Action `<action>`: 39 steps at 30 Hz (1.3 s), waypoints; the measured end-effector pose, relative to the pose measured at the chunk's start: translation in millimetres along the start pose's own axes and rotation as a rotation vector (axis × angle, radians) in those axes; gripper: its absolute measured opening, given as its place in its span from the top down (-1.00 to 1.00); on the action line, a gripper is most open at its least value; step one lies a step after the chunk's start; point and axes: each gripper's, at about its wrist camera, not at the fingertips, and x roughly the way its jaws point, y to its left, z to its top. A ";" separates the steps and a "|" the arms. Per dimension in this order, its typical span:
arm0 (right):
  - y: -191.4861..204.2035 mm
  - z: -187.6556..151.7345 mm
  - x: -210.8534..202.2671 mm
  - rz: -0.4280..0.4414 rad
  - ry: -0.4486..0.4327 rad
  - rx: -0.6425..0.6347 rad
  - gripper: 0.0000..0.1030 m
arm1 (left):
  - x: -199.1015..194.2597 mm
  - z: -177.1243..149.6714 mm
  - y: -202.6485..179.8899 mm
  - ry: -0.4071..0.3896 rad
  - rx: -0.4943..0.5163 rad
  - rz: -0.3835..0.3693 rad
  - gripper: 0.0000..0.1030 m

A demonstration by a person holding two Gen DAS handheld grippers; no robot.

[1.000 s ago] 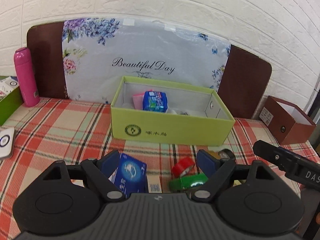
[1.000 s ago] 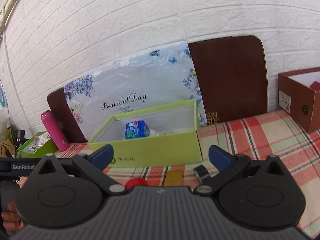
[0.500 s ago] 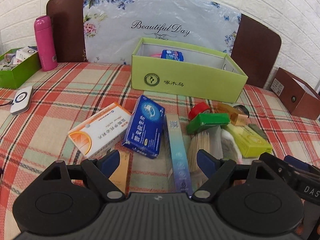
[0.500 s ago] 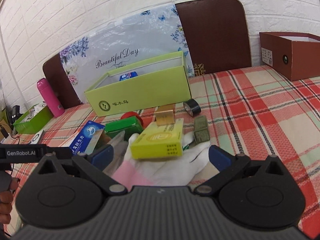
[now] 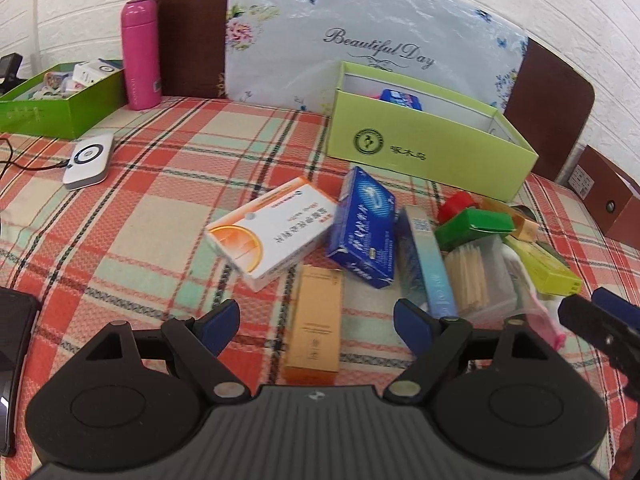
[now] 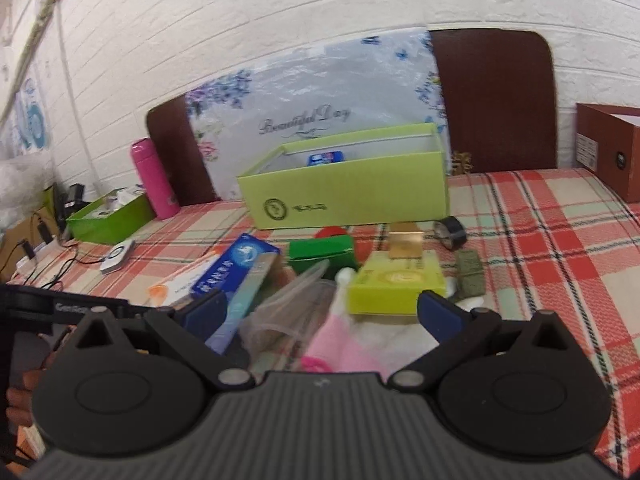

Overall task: Organize objects
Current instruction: 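Return both tools to the pile of items, then grasp the gold box with left tool while right tool grasps the slim blue-white box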

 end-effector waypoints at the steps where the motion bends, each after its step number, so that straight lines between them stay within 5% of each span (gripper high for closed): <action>1: 7.6 0.1 3.6 0.030 0.010 -0.013 -1.00 | -0.5 0.1 4.5 0.000 -0.010 -0.004 -0.69; 8: 57.9 -10.3 39.7 0.118 0.088 -0.168 -0.07 | -4.1 -0.9 24.8 -0.006 -0.030 -0.018 -0.69; 13: 65.5 -19.4 65.5 0.075 0.156 -0.193 -0.01 | 1.0 -2.9 26.5 0.001 -0.029 -0.056 -0.64; 15: 60.5 -23.7 72.4 0.050 0.189 -0.197 0.33 | 8.1 -4.6 22.9 0.012 -0.013 -0.082 -0.49; 20: 35.6 -18.9 52.6 0.086 0.192 -0.148 0.55 | 32.2 -4.8 17.3 0.068 -0.015 -0.114 -0.30; 22: 19.1 -16.7 40.5 0.149 0.220 -0.097 0.57 | 38.6 -4.8 13.7 0.075 -0.008 -0.118 -0.20; 24: 0.0 -20.9 29.1 0.194 0.257 -0.031 0.58 | 42.5 -5.7 9.6 0.087 0.006 -0.138 0.28; 25: -7.4 -24.1 23.0 0.193 0.267 -0.016 0.58 | 42.9 -6.5 6.6 0.091 0.021 -0.138 0.33; 31: -25.2 -31.9 -8.2 0.071 0.212 0.025 0.44 | 35.5 -16.9 -13.6 0.116 0.120 -0.231 0.33; 34: -4.2 -26.7 -21.5 0.000 0.111 -0.111 0.44 | 34.9 -17.6 -15.2 0.117 0.117 -0.219 0.33; 36: 12.6 -22.7 -29.3 -0.025 0.043 -0.202 0.26 | 34.1 -16.3 -13.1 0.121 0.108 -0.211 0.33; 39: 32.7 -21.1 -27.5 0.002 0.016 -0.320 0.16 | 31.8 -16.6 -11.7 0.118 0.115 -0.200 0.33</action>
